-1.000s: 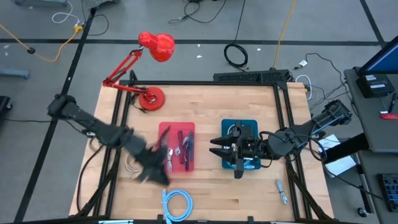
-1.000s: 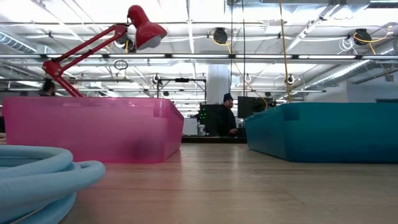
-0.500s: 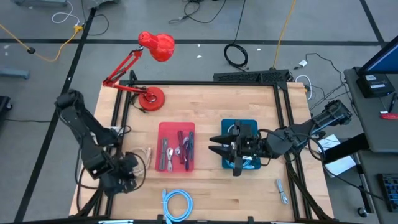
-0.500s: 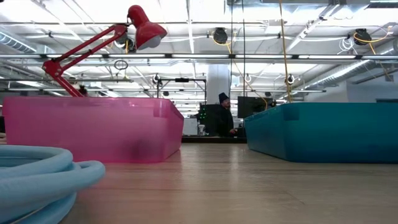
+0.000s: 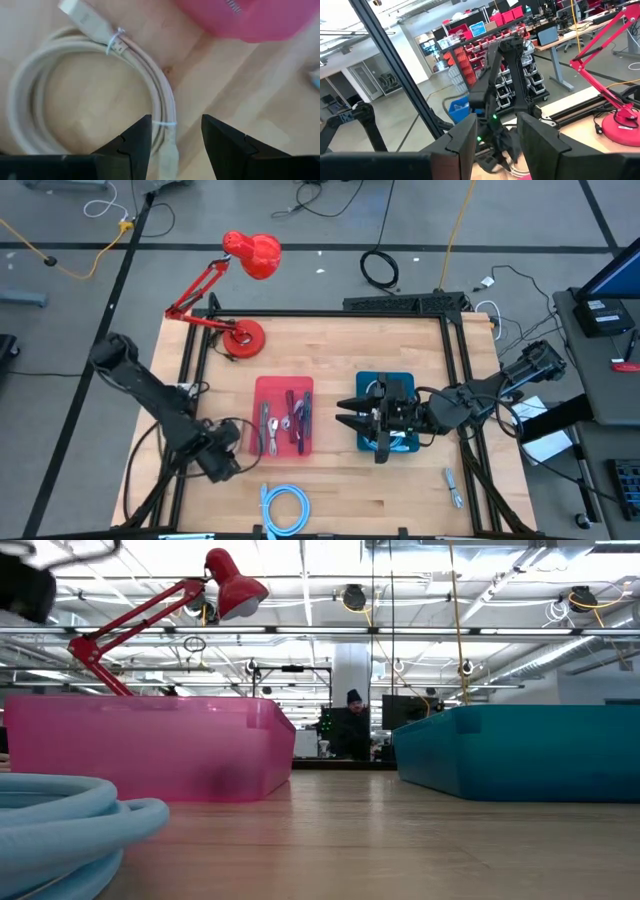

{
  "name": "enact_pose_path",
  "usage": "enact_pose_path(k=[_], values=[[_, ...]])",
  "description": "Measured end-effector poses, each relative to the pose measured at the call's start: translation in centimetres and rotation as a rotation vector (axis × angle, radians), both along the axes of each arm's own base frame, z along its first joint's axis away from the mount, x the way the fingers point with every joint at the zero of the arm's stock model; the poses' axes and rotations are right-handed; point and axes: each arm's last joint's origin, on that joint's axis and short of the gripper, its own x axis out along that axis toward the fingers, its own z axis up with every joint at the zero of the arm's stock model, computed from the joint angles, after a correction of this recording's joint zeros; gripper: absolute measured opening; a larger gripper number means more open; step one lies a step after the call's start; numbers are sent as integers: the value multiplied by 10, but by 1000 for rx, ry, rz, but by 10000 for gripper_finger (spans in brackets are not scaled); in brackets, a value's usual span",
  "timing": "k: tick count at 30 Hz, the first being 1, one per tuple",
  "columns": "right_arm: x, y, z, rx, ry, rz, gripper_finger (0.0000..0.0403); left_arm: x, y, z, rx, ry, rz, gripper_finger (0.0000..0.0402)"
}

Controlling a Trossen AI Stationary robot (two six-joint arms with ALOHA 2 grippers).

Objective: Pick & Place USB Port
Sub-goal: Put the light brown HDMI cable into the blue bin

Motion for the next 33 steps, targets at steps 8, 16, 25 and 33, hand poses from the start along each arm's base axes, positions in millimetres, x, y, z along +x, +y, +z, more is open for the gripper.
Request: enact_pose_path(k=[8,16,25,33], values=[[0,0,0,6,0,3,132,-3,15,-43,-55,-22,54,175],[0,0,0,6,0,3,132,-9,23,-57,-102,-6,104,77],[0,0,0,5,-1,2,132,-7,9,3,-147,-96,157,33],[0,0,0,6,0,3,132,9,4,108,-116,-693,235,33]])
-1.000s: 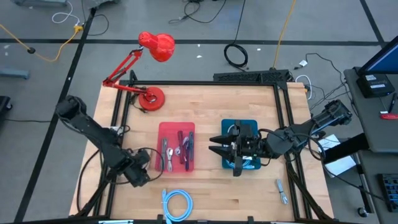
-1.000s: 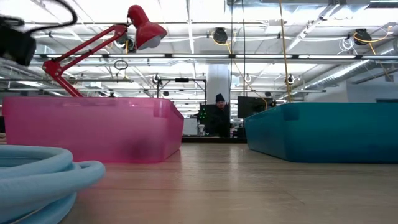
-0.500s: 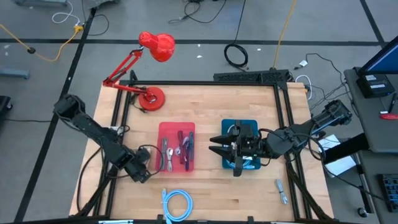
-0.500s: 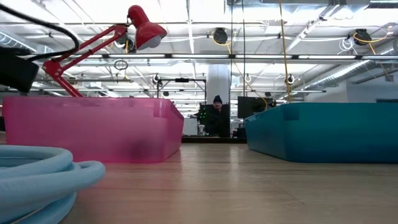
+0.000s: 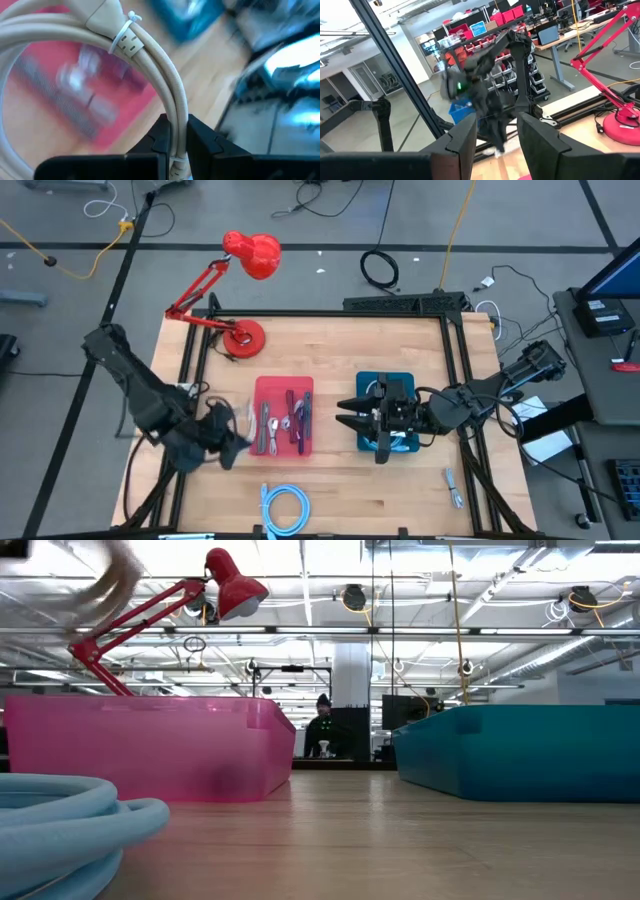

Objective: Pick & Place USB Port
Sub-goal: Put the light brown HDMI cable into the blue bin

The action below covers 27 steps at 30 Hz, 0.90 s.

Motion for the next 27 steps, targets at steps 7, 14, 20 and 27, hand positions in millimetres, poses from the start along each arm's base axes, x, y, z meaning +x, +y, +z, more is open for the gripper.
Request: enact_pose_path(k=[7,14,20,27], values=[[0,0,0,2,1,1,132,53,44,62,135,-266,66,33],[-8,7,4,-8,-8,82,132,128,119,57,71,-339,1,33],[-27,16,8,-73,14,141,132,197,144,-1,-114,-213,-245,33],[-83,10,-16,-87,385,42,132,262,120,-24,-136,-116,-460,33]])
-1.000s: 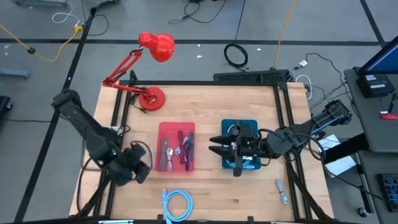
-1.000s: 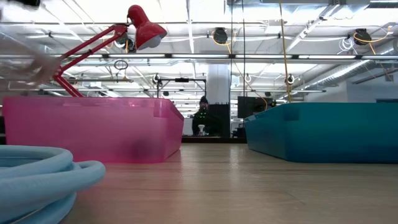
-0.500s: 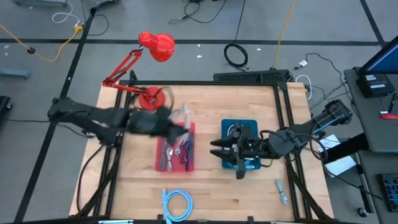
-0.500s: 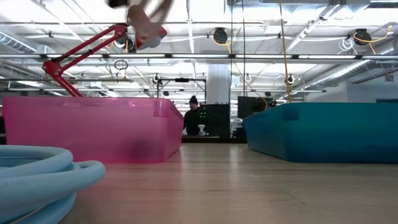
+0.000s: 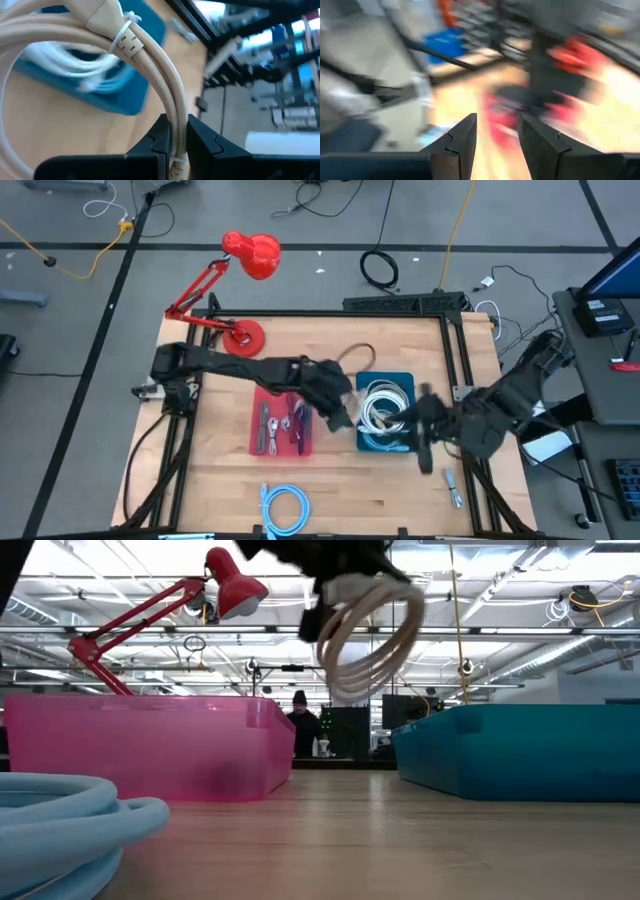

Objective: Pick & Place USB Port
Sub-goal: Put the light brown HDMI cable into the blue bin

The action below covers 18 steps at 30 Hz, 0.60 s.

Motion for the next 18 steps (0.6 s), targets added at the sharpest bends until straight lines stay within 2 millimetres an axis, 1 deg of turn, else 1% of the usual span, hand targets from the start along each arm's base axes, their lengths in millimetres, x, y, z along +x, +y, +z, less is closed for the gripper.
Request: enact_pose_path(k=[3,6,8,10,12,14,16,18], values=[[-26,-13,-17,-8,138,-192,132,17,-9,12,11,-43,-37,33],[-48,-29,-28,51,222,-376,132,31,-9,19,29,-59,-42,33],[-58,-35,-32,66,248,-453,132,39,-6,20,42,-42,-45,33],[-64,-40,-34,73,266,-507,132,47,-2,23,52,-45,-43,33],[-67,-43,-35,82,306,-525,132,54,1,22,57,-33,-65,33],[-67,-45,-37,81,373,-516,132,62,2,26,64,-62,-98,33],[-66,-47,-43,95,422,-515,132,68,3,27,76,-50,-124,33],[-68,-50,-49,157,465,-530,132,72,3,28,107,-39,-153,33]])
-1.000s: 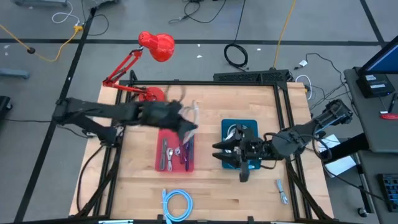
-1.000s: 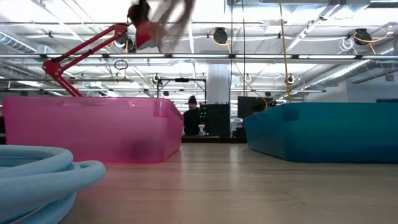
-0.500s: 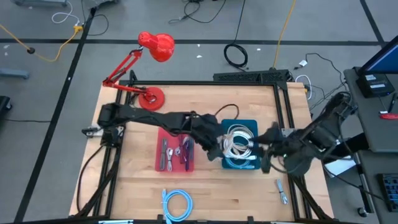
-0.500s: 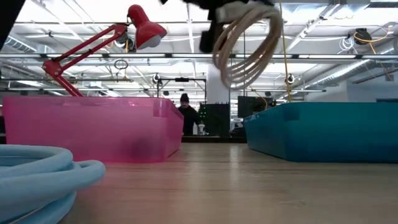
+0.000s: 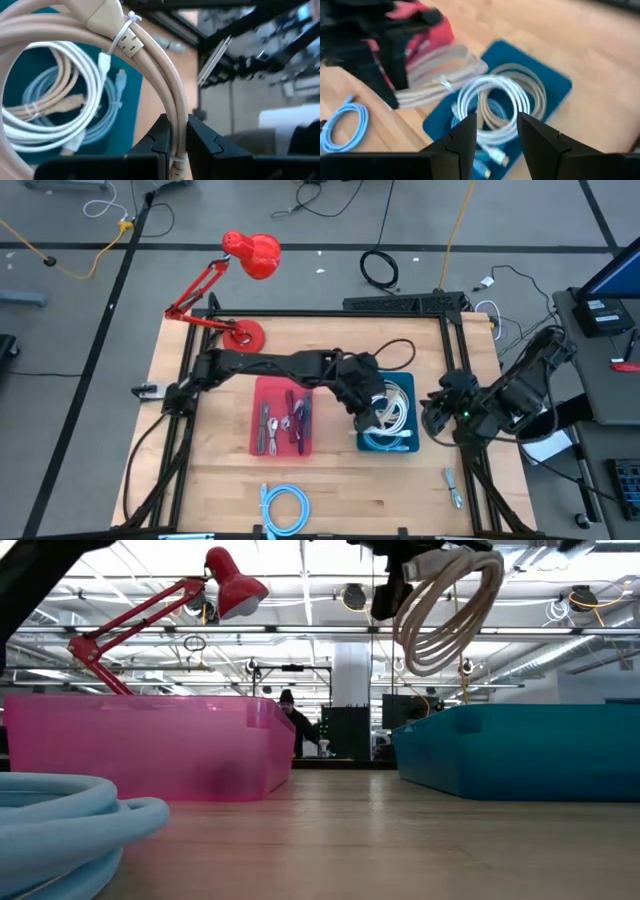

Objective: Pick & Place USB Port
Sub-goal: Put the light brown HDMI cable into the blue bin

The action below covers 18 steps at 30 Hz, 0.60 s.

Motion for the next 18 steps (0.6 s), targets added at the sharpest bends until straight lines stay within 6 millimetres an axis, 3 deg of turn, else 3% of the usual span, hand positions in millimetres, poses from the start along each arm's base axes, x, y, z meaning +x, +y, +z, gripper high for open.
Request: enact_pose_path(k=[4,9,13,18], values=[[-6,-9,-20,98,-22,-106,132,1,0,-10,108,100,-33,33],[-4,-10,-53,208,-260,-170,136,-5,4,-13,318,172,102,33],[9,-8,-80,316,-435,-165,152,-4,9,-1,387,128,238,33],[34,-13,-105,402,-613,-182,192,1,11,12,351,48,285,33]])
